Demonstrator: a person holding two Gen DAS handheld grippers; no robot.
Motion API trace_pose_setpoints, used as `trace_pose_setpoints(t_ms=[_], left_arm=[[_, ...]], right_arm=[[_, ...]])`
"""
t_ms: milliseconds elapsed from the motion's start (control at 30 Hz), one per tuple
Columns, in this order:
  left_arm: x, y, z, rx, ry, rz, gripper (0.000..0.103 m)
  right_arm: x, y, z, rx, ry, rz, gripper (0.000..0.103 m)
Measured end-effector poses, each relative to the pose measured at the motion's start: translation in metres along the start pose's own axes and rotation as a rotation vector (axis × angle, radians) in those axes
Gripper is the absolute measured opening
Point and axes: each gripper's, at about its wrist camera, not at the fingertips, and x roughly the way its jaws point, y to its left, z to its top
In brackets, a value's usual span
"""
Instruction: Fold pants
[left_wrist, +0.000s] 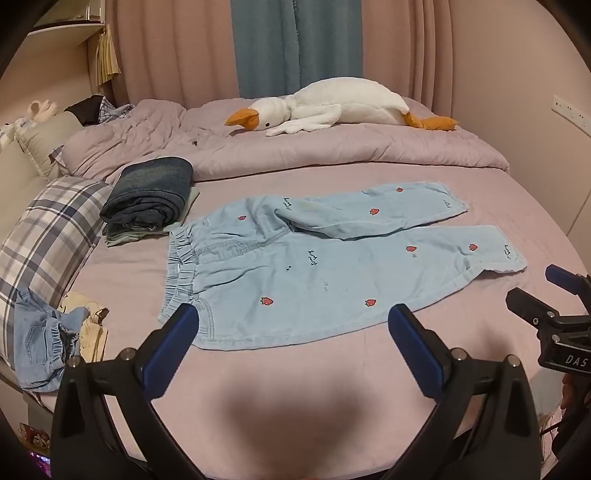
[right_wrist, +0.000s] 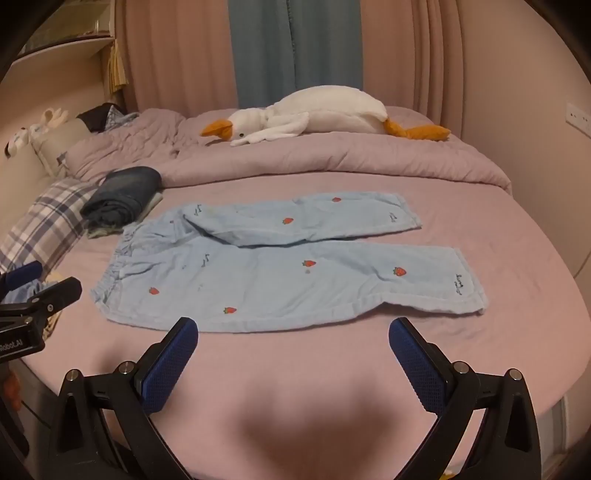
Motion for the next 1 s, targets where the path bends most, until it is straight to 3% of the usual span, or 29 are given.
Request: trace_pose_setpoints(t_ms=[1000], left_arm=[[0.010,0.014,-0.002,0.008,0.023,-0.019,0.103]], right_arm=[[0.009,0.004,0.001,-0.005,0.011,0.002,0.103]])
